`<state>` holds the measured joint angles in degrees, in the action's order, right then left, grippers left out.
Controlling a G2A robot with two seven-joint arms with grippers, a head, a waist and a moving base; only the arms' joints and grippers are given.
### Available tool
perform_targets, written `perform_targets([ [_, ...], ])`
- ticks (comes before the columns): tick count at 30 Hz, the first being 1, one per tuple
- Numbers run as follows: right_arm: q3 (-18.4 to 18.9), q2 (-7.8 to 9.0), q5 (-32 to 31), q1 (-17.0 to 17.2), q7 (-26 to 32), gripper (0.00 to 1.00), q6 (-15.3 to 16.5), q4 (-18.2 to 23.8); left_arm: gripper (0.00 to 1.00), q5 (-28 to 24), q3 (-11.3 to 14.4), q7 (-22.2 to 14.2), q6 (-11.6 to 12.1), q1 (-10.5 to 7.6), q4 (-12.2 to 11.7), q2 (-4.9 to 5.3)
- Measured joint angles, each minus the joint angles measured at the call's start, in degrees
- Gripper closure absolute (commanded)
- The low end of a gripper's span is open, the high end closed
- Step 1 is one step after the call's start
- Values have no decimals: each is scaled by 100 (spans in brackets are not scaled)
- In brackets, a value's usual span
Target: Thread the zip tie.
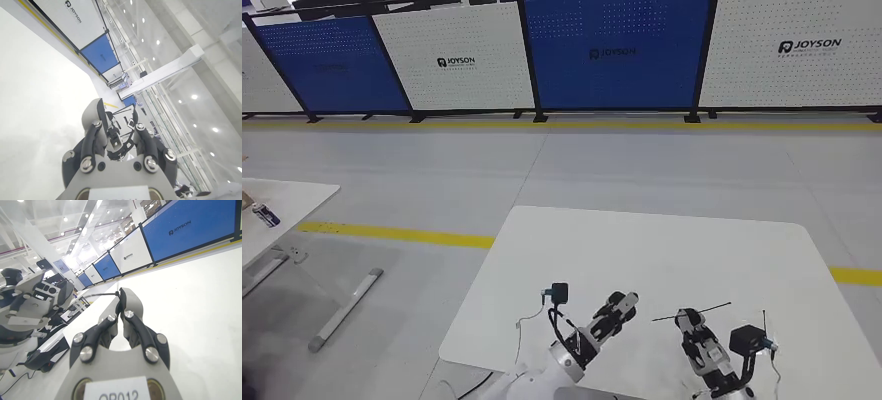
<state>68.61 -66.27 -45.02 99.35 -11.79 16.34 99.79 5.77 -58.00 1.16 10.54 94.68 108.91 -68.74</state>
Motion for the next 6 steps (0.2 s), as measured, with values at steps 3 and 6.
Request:
perform_targets([
  [3,0,0,1,0,-1,100,2,-1,0,7,15,-2,-3,-11,-6,-2],
  [6,0,0,1,0,-1,100,2,-1,0,8,16,-2,-4,-12,-6,-3],
])
